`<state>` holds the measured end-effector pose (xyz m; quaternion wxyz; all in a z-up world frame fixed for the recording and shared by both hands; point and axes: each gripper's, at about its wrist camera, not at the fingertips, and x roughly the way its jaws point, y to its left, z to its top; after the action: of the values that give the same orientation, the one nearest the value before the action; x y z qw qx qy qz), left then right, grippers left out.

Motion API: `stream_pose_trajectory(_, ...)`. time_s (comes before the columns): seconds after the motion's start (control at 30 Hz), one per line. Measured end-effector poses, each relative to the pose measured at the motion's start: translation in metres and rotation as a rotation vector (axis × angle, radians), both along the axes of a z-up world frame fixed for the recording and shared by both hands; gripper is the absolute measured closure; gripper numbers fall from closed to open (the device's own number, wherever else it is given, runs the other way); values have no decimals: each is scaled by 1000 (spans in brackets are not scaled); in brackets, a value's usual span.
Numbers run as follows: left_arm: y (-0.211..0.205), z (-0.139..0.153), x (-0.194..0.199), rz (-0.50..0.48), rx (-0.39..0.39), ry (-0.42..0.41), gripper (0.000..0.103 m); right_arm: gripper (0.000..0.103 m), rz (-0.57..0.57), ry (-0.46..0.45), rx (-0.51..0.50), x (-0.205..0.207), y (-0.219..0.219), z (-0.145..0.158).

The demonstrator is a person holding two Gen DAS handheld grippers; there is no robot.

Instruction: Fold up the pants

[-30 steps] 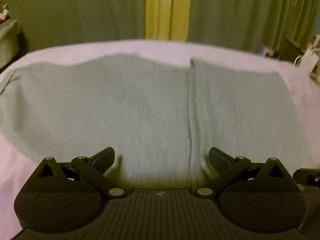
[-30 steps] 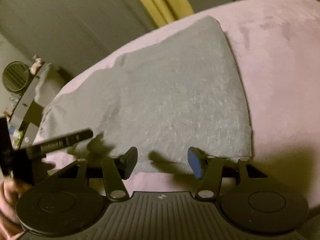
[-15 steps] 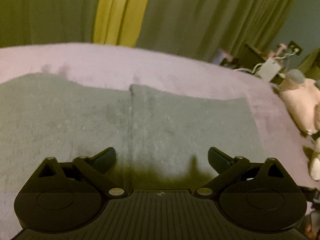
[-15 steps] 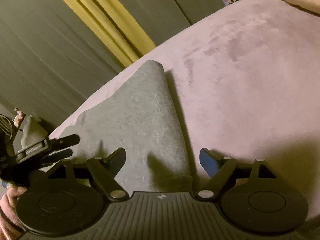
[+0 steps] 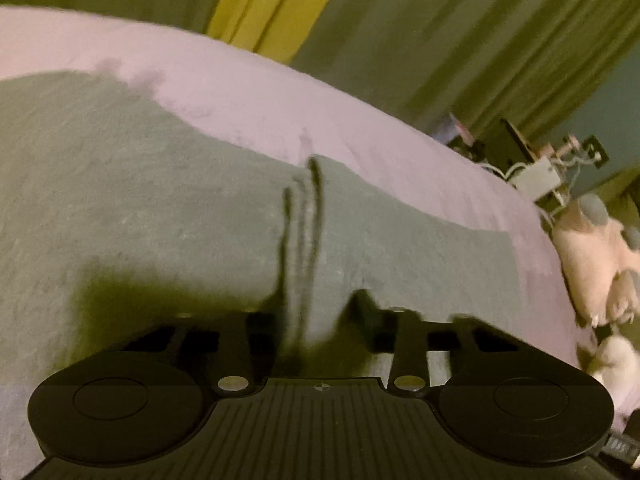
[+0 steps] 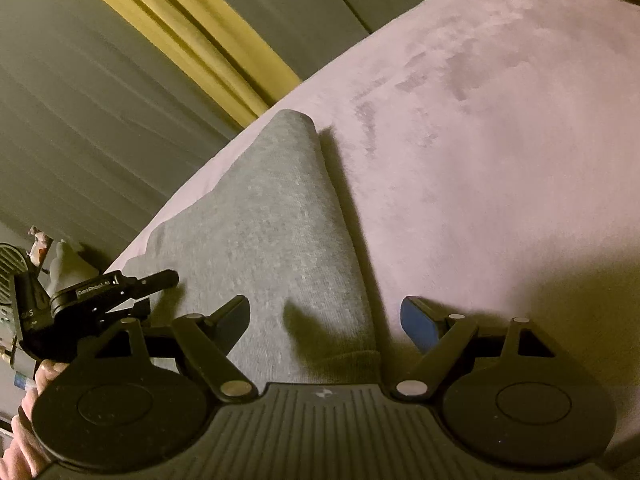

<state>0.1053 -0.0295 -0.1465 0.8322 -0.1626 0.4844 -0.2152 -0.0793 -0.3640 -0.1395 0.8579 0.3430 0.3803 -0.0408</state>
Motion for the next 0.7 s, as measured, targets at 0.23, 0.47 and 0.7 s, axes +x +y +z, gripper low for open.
stream_pose_trajectory(0.23, -2, 13, -15, -24, -23, -71, 81, 19, 21, 10, -39, 4, 7, 0)
stream_pose_trajectory(0.47, -5, 2, -7, 19, 10, -9, 80, 17, 45, 18, -71, 6, 13, 1)
stream_pose_trajectory(0.7, -1, 42, -20, 25, -58, -118, 84, 17, 74, -62, -104, -2, 21, 11)
